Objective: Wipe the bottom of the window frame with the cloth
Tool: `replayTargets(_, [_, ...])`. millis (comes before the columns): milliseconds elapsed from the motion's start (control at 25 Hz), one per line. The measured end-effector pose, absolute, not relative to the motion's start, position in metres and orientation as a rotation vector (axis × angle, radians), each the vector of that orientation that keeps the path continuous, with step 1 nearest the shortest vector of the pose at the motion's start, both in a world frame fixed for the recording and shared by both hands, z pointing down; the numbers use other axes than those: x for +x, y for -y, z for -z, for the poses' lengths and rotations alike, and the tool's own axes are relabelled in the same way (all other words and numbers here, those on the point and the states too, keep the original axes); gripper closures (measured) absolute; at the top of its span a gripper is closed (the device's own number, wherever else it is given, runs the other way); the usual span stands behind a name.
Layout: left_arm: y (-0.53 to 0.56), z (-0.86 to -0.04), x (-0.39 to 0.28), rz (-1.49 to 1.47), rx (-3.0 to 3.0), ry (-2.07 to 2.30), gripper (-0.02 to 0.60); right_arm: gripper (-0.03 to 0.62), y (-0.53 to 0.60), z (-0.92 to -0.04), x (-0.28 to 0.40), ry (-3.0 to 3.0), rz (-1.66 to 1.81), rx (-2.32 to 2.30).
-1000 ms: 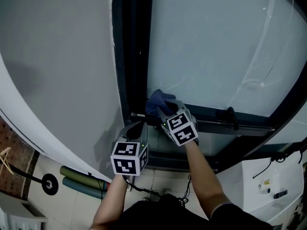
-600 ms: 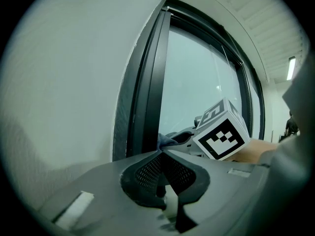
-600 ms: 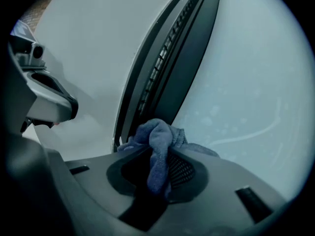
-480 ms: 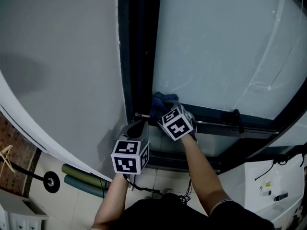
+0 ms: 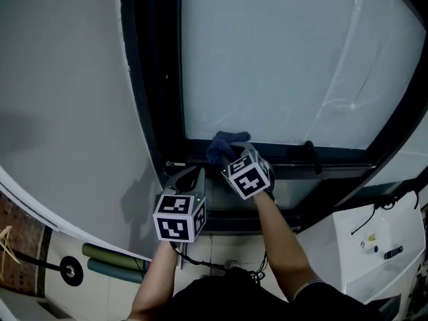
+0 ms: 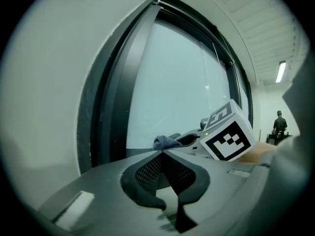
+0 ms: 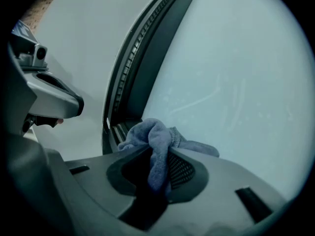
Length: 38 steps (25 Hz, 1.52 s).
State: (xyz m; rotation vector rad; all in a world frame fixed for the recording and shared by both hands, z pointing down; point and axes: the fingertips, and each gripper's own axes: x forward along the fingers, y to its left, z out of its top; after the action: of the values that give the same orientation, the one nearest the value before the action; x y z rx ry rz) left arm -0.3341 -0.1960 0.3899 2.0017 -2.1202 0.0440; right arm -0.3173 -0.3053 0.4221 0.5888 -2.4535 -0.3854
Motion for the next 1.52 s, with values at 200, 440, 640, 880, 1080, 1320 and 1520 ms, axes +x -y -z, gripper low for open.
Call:
replayTargets(200, [0.221, -0.391, -0.292, -0.088, 2.111, 2.018, 0.575, 0.494, 0.339, -0.422, -0.251, 2.414, 0.303, 0.779])
replayTargets(440, [0.243, -0.391, -0.253, -0.13, 2.206, 1.93, 0.575, 0.494, 0.382, -0.42, -0.168, 2.365, 0.204, 1.025])
replayTargets(640, [0.246, -0.389, -0.239, -0.146, 2.237, 1.898, 0.575, 0.494, 0.389, -0.417, -0.147, 2.37, 0.175, 1.081])
replayTargets(880, [0.239, -0.384, -0.246, -0.148, 2.216, 1.93, 0.575, 0.496, 0.386, -0.414, -0.148, 2.37, 0.186, 1.081])
replayTargets(1080, [0.227, -0.384, -0.249, -0.149, 2.215, 1.934, 0.575, 0.496, 0.373, -0.396, -0.147, 2.392, 0.201, 1.126])
replayTargets(1320, [0.229, -0.369, -0.221, -0.106, 2.32, 1.856, 0.575, 0.496, 0.333, -0.312, -0.12, 2.565, 0.324, 1.224])
replayTargets(1520, [0.242, -0.368, -0.164, -0.12, 2.417, 1.738, 0.575, 0.496, 0.328, -0.256, -0.054, 2.559, 0.428, 1.392])
